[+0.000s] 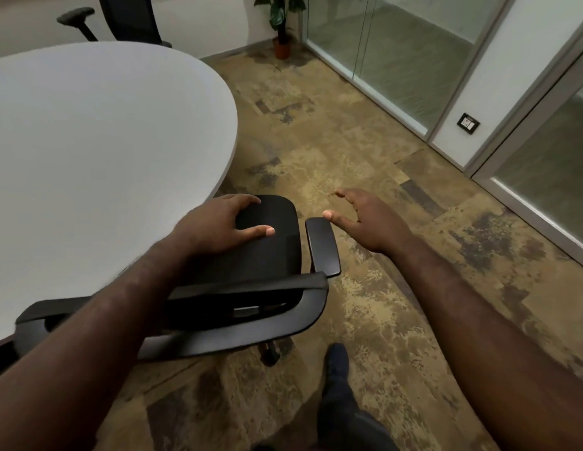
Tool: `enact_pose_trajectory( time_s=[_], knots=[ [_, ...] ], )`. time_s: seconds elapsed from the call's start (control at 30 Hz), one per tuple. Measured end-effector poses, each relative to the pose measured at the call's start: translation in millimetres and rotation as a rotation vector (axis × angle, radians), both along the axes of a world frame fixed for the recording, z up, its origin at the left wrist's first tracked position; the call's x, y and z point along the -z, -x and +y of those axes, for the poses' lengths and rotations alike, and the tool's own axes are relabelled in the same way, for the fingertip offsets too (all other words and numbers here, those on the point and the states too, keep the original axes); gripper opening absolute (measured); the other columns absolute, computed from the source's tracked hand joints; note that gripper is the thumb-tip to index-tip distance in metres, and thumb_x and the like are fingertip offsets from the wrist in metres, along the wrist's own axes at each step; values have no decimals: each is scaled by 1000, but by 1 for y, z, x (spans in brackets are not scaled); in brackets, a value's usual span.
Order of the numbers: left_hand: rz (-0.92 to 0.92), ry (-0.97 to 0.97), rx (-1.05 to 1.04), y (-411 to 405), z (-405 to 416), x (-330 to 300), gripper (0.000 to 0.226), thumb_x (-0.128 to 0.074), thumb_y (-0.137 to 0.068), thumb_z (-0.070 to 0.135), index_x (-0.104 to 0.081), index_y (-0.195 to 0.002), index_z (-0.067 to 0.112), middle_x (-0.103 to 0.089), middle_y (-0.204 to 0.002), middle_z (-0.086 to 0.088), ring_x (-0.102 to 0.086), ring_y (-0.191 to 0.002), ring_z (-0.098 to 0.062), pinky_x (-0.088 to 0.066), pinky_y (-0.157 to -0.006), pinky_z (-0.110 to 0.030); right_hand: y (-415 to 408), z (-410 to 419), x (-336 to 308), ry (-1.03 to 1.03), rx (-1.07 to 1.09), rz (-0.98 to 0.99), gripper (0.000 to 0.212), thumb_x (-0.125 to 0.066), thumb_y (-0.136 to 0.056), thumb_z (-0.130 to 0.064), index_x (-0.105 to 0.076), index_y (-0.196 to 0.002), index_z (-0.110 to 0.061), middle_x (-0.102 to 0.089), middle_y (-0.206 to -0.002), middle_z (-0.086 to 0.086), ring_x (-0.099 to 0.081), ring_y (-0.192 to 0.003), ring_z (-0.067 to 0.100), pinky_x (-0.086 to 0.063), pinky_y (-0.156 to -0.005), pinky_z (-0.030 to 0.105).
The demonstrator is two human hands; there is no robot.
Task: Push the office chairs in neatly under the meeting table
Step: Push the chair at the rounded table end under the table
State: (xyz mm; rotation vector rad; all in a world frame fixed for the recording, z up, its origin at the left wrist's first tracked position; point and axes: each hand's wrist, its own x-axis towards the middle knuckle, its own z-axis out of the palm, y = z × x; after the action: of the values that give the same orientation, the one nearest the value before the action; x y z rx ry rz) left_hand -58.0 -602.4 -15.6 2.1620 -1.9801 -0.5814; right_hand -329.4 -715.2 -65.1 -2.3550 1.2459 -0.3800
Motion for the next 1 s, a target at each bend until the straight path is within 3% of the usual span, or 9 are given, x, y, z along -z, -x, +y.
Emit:
enact_pose_trajectory(
  time_s=[0.23,0.6,0.73,0.83,0.93,1.0],
  knots=[
    [14,-160,96,32,-99,54,82,-65,-78,63,-36,-145,26,-39,-151,2,-40,-134,-15,-35,-110,-35,16,-89,64,-191,-5,-75,67,-55,-88,-55,-40,-142,-18,-48,-142,2,-47,-126,19,-43,-98,37],
    [80,-446,75,60,-167,193,92,-67,-82,52,-17,-153,23,-15,-161,3,-23,-144,-15,-26,-116,-36,3,-132,210,-600,157,-133,72,-63,-87,-42,-33,-146,-12,-40,-148,7,-41,-132,24,-39,-105,42],
    [156,-525,-73,58,-181,238,93,-67,-84,50,-13,-154,19,-14,-161,0,-18,-145,-15,-17,-115,-28,-8,-138,256,-666,240,-120,78,-66,-86,-36,-28,-148,-8,-35,-151,11,-35,-136,26,-32,-110,37],
    [234,-587,-214,64,-185,268,97,-70,-82,48,-12,-154,18,-16,-161,-3,-20,-145,-18,-19,-114,-32,-16,-139,284,-723,271,-110,83,-68,-85,-35,-23,-149,-7,-30,-153,12,-31,-138,26,-30,-110,36],
    [353,-590,-281,74,-185,292,106,-77,-75,44,-12,-154,16,-20,-160,-4,-23,-143,-19,-24,-111,-29,-26,-146,301,-831,388,-203,82,-70,-84,-35,-26,-148,-7,-35,-151,10,-37,-135,26,-35,-108,39],
    [377,-591,-264,83,-184,305,117,-81,-70,44,-5,-154,16,-12,-162,-2,-18,-145,-17,-23,-115,-32,-33,-152,310,-926,444,-292,70,-72,-84,-35,-41,-140,-7,-48,-141,9,-52,-120,24,-45,-97,37]
  ],
)
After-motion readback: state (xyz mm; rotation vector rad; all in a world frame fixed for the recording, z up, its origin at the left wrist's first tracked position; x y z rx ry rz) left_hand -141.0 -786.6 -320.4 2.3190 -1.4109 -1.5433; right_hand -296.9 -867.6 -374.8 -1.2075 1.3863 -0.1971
